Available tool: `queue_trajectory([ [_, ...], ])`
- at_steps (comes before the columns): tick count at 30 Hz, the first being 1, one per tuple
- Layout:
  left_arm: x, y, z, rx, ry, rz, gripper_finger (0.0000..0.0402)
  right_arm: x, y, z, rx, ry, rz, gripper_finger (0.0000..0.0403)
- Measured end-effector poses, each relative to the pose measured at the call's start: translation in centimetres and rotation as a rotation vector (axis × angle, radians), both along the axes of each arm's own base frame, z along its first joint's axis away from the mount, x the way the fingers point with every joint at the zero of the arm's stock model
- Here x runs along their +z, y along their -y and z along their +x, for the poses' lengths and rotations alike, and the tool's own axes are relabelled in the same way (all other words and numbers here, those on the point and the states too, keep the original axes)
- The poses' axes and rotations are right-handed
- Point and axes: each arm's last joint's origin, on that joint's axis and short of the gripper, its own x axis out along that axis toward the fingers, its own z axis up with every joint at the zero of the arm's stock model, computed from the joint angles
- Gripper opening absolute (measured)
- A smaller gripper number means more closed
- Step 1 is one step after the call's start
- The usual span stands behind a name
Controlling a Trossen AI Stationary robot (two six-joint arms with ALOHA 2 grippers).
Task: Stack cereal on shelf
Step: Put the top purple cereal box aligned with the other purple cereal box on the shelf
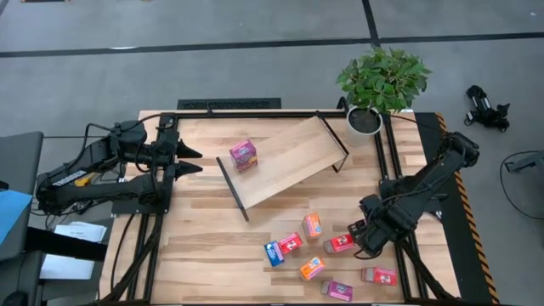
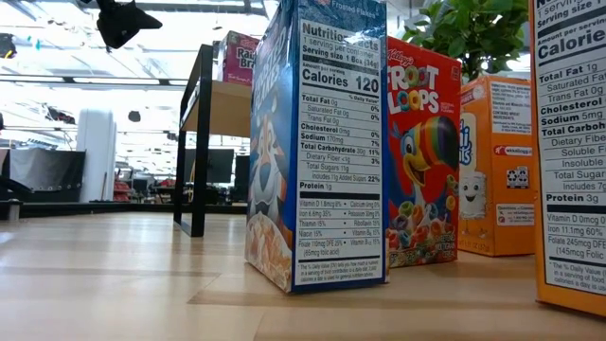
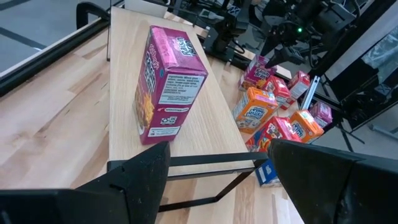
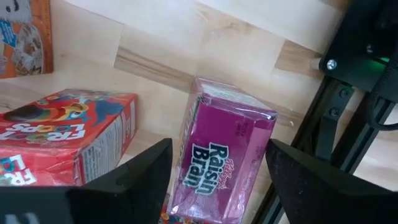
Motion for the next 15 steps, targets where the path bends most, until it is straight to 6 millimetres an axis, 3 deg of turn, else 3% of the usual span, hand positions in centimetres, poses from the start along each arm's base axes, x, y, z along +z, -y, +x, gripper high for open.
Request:
queue_trajectory([
  [15, -0.21, 0.03, -0.06, 0.0, -0.022, -0.011, 0.0268, -0.62, 0.09, 0.05, -0.007, -0.002, 0.004, 0.0278],
])
